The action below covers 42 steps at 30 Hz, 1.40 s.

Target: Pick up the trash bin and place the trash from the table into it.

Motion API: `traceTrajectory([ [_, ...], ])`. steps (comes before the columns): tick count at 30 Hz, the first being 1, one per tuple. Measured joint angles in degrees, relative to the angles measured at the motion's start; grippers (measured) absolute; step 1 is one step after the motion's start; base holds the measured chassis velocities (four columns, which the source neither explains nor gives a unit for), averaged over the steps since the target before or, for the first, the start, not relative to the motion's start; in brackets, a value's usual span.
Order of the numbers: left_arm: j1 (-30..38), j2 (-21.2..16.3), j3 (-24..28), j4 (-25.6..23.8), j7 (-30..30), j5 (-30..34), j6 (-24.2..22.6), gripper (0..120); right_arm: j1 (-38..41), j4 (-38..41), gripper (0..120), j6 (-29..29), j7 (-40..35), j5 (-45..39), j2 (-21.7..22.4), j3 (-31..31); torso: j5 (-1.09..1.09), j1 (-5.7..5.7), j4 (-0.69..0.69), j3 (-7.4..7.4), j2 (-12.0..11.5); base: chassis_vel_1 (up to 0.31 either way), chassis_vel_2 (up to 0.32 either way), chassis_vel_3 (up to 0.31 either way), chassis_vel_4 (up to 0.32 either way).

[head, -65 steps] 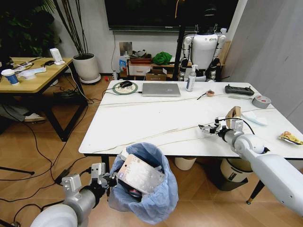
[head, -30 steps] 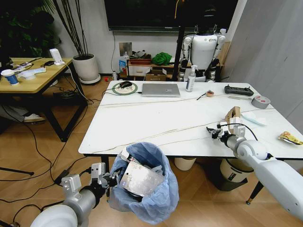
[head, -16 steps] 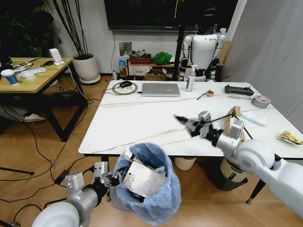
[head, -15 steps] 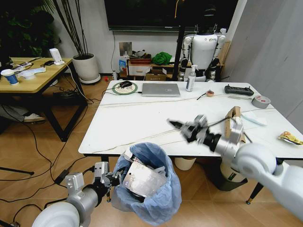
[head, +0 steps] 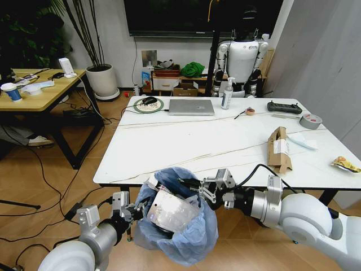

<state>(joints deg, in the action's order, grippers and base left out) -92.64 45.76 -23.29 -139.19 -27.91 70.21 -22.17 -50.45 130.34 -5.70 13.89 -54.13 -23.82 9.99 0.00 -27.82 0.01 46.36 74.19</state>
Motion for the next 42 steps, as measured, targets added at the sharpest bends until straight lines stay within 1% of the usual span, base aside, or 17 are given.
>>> traceTrajectory([
  [2, -0.02, 0.0, -0.03, -0.03, 0.0, -0.01, 0.0, 0, -0.04, -0.03, 0, 0.0, 0.0, 0.06, 0.02, 0.03, 0.0, 0.0, 0.0, 0.0, 0.0, 0.0, 0.0, 0.0, 0.0],
  [8, -0.25, 0.06, -0.19, -0.12, -0.17, -0.27, 0.0, 0, 0.41, -0.22, 28, -0.21, -0.27, -0.41, -0.28, -0.61, 0.0, 0.0, 0.0, 0.0, 0.0, 0.0, 0.0, 0.0, 0.0],
  [15, -0.65, 0.23, -0.25, -0.13, -0.23, -0.71, -0.01, 0, 0.24, -0.21, 50, -0.08, -0.56, -0.18, -0.52, -1.89, -0.01, 0.0, -0.01, 0.0, 0.0, 0.0, 0.0, 0.0, 0.0],
  [20, -1.13, 0.56, -0.77, -0.25, -0.25, -1.21, -0.01, 0, 2.08, -1.3, 68, 0.53, -6.17, -2.11, -3.69, -5.89, 0.0, 0.0, 0.0, 0.0, 0.0, 0.0, 0.0, 0.0, 0.0],
  [22, -1.23, 1.16, -1.01, -0.26, -0.23, -1.78, 0.0, 0, 2.06, -4.66, 78, 3.04, -8.54, -3.47, -5.92, -9.01, -0.02, 0.0, 0.01, 0.0, 0.0, 0.0, 0.0, 0.0, 0.0],
  [24, -1.26, 1.27, -1.01, -0.25, -0.19, -1.97, 0.01, 0, 1.72, -5.7, 80, 4.08, -8.39, -3.58, -6.41, -9.99, -0.01, 0.0, 0.01, 0.0, 0.0, 0.0, 0.0, 0.0, 0.0],
  [26, -1.51, 1.88, -1.05, 0.18, 0.32, -3.38, 0.36, 0, -2.43, -11.71, 91, 7.72, -5.94, -3.42, -8.58, -17.16, 0.03, 0.0, 0.02, 0.01, 0.0, 0.0, 0.0, 0.0, 0.0],
  [30, -2.07, 3.1, -0.91, 0.77, 1.05, -5.64, 0.69, 0, -13.27, -17.86, 100, 8.94, -4.25, 0.1, -11.9, -32.56, -0.04, -0.01, 0.01, 0.01, 0.0, 0.0, 0.0, 0.0, 0.0],
  [32, -2.07, 3.37, -0.89, 0.91, 1.27, -6.06, 0.75, 0, -15.34, -18.22, 100, 8.94, -4.39, 0.83, -12.83, -34.83, -0.03, -0.01, 0.01, 0.01, 0.0, 0.0, 0.0, 0.0, 0.0],
  [33, -2.01, 4.21, -0.95, 1.55, 1.84, -7.0, 1.11, 0, -21.85, -18.9, 100, 8.9, -4.79, 3.59, -16.56, -41.64, 0.0, -0.01, -0.01, 0.01, 0.0, 0.0, 0.0, 0.0, 0.0],
  [34, -2.0, 4.47, -0.97, 1.76, 1.98, -7.2, 1.21, 0, -23.48, -18.94, 100, 8.87, -4.81, 4.45, -17.88, -43.39, 0.0, -0.01, -0.02, 0.01, 0.0, 0.0, 0.0, 0.0, 0.0],
  [36, -2.12, 5.4, -0.97, 2.86, 2.68, -8.33, 1.69, 0, -32.37, -18.81, 100, 8.72, -3.02, 10.0, -26.81, -52.68, 0.04, 0.0, -0.03, 0.0, 0.0, 0.0, 0.0, 0.0, 0.0],
  [37, -2.12, 5.4, -0.97, 2.86, 2.68, -8.33, 1.69, 0, -32.37, -18.81, 100, 8.72, -3.02, 10.0, -26.81, -52.68, 0.04, 0.0, -0.03, 0.0, 0.0, 0.0, 0.0, 0.0, 0.0],
  [38, -2.29, 5.51, -0.74, 3.26, 3.1, -9.33, 1.96, 0, -37.22, -18.6, 100, 9.34, 0.32, 13.25, -32.41, -57.79, 0.01, 0.0, -0.05, 0.0, 0.0, 0.0, 0.0, 0.0, 0.0],
  [39, -2.31, 5.7, -0.49, 3.48, 3.5, -10.31, 2.18, 0, -40.84, -18.59, 100, 10.56, 4.33, 15.47, -37.36, -60.93, -0.11, 0.0, 0.02, -0.01, 0.01, 0.0, 0.0, 0.0, 0.0],
  [40, -2.31, 5.7, -0.49, 3.48, 3.5, -10.31, 2.18, 0, -40.84, -18.59, 100, 10.56, 4.33, 15.47, -37.36, -60.93, -0.11, 0.0, 0.02, -0.01, 0.01, 0.0, 0.0, 0.0, 0.0],
  [42, -2.44, 6.29, -0.34, 3.81, 3.81, -11.62, 2.54, 0, -45.27, -18.74, 100, 12.82, 9.41, 19.17, -44.88, -63.91, 0.06, 0.01, -0.07, -0.01, 0.01, 0.0, 0.0, 0.0, 0.0],
])
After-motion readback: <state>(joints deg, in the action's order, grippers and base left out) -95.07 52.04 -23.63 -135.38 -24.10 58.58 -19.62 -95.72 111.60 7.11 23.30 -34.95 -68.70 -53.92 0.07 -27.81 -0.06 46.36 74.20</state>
